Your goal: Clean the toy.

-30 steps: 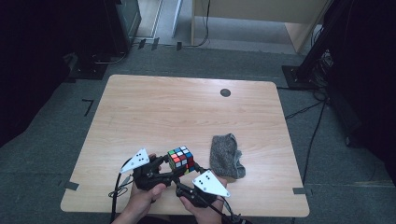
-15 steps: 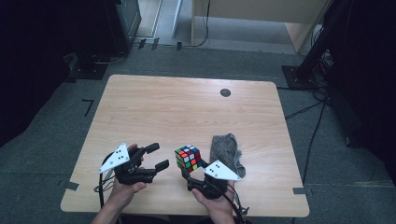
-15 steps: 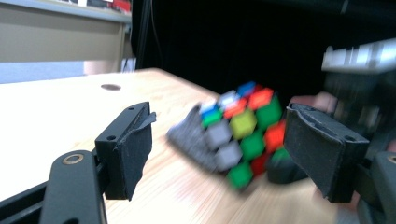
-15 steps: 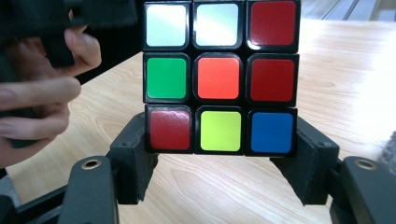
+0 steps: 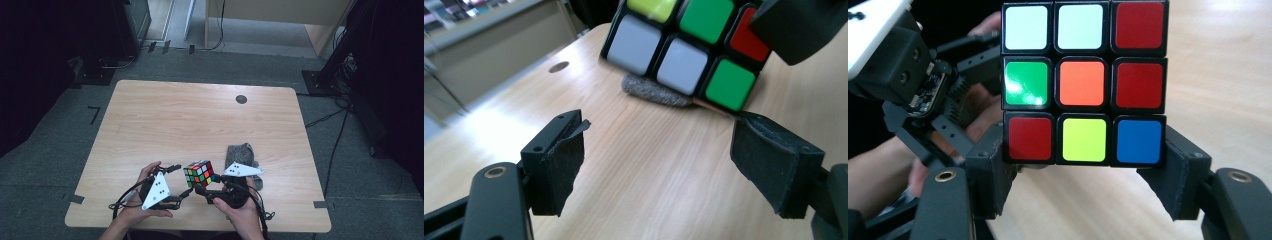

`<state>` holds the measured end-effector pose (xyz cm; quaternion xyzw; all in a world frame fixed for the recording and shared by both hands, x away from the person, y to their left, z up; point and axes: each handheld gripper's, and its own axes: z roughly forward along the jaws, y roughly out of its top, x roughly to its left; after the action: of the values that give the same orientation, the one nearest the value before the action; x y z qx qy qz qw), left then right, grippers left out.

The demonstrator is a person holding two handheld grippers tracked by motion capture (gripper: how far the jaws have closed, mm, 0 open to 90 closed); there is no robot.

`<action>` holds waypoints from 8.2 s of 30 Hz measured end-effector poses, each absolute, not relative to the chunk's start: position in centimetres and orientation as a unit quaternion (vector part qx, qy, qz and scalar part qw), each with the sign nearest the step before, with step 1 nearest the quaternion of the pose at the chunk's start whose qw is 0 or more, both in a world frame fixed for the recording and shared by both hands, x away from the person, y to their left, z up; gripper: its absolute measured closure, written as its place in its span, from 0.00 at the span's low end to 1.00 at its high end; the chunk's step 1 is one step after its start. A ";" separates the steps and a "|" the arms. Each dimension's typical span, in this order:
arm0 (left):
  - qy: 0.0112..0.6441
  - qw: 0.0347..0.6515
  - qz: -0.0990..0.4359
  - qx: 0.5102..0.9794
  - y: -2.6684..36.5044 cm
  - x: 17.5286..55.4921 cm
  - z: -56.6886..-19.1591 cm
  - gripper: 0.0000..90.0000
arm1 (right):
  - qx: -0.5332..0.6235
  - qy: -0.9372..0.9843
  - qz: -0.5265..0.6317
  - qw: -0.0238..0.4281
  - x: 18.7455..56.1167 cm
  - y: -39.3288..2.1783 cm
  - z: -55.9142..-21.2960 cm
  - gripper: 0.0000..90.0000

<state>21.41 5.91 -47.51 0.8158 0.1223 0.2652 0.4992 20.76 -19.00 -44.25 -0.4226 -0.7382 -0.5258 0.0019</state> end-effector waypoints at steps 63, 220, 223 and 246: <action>0.190 0.392 0.241 0.867 3.5 21.9 -47.5 0.38 | -0.280 -0.796 -0.451 -0.290 16.2 -14.0 -43.4 0.79; 0.380 0.457 0.175 0.785 9.2 26.3 -47.7 0.38 | -0.462 -0.714 -0.472 -0.234 21.1 -22.6 -47.1 0.77; 0.409 0.423 0.173 0.790 9.5 27.1 -48.7 0.38 | -0.468 -0.726 -0.443 -0.239 21.4 -22.5 -48.1 0.76; 0.436 0.378 0.193 0.794 8.2 27.9 -50.9 0.38 | -0.479 -0.738 -0.420 -0.223 22.0 -22.1 -49.8 0.76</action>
<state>27.95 8.17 -50.90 0.7937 0.4360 0.1927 0.3778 22.05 -22.08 -49.80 -0.4789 -0.7375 -0.4205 -0.2234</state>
